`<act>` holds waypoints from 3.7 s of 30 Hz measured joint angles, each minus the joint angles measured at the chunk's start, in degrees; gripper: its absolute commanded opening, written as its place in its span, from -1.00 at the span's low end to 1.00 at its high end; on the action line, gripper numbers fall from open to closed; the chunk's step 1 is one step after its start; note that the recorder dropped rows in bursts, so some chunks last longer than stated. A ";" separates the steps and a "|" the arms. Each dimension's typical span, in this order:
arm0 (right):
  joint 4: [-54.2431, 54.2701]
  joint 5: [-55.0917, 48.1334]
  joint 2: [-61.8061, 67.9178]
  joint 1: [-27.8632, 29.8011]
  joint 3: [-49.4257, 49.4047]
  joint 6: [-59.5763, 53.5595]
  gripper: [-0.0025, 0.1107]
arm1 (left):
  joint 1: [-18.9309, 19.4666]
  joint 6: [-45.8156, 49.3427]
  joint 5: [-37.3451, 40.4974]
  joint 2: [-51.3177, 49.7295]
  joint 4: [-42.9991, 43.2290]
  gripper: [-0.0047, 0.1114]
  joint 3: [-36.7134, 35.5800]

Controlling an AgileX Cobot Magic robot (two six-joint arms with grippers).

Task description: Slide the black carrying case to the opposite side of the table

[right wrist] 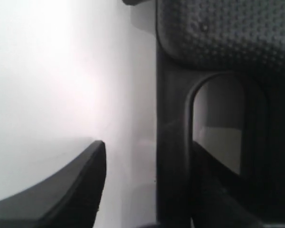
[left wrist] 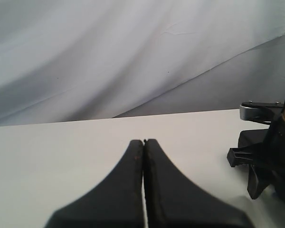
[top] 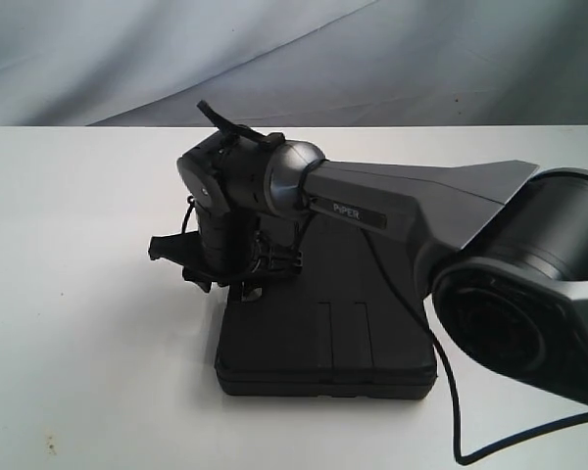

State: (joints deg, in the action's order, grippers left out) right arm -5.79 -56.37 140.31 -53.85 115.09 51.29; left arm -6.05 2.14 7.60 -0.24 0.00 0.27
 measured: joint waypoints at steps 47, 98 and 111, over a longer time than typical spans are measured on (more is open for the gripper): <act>-10.37 12.98 -26.85 -2.70 -18.95 -1.81 -0.96 | 0.00 0.00 0.00 0.00 0.00 -0.92 0.00; -6.69 44.75 -95.97 39.64 -86.05 -25.63 -0.96 | 0.00 0.00 0.00 0.00 0.00 -0.92 0.00; -3.73 47.03 -126.75 45.46 -103.85 -31.94 -0.96 | 0.00 0.00 0.00 0.00 0.00 -0.92 0.00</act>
State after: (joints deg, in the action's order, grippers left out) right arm -9.51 -9.35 13.56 -8.39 11.24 19.35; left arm -6.05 2.14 7.60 -0.24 0.00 0.27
